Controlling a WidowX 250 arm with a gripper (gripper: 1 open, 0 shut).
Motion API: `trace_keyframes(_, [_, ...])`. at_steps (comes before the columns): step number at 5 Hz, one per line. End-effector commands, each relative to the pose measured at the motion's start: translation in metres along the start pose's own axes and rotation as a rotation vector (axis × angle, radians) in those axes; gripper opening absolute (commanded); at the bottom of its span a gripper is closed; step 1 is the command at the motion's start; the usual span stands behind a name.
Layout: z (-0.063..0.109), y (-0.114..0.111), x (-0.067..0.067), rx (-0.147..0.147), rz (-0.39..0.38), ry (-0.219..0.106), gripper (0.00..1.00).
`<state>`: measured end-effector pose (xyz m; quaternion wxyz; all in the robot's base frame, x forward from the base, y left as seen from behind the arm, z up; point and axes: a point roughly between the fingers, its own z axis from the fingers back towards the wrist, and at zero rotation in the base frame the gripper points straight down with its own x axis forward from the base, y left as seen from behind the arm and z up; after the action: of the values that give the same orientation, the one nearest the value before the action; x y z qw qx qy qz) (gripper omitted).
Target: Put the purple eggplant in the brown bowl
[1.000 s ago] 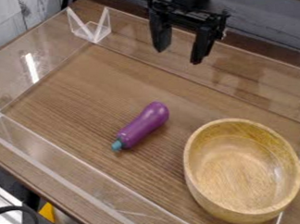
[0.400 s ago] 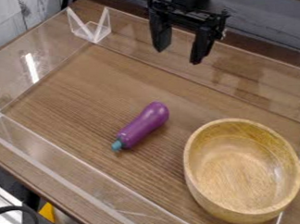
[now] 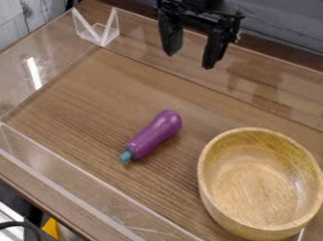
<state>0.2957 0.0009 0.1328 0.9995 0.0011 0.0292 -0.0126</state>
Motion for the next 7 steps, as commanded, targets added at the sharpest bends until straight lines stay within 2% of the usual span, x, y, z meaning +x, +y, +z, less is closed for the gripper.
trace_keyframes(1, [0.0178,0.0029,-0.0015,0.003,0.008,-0.065,1.00])
trace_keyframes(5, [0.0212,-0.0022,0.0006,0.015,-0.004,-0.086,1.00])
trace_keyframes(7, [0.0187,-0.0046,-0.0018,0.015,-0.016,-0.083,1.00])
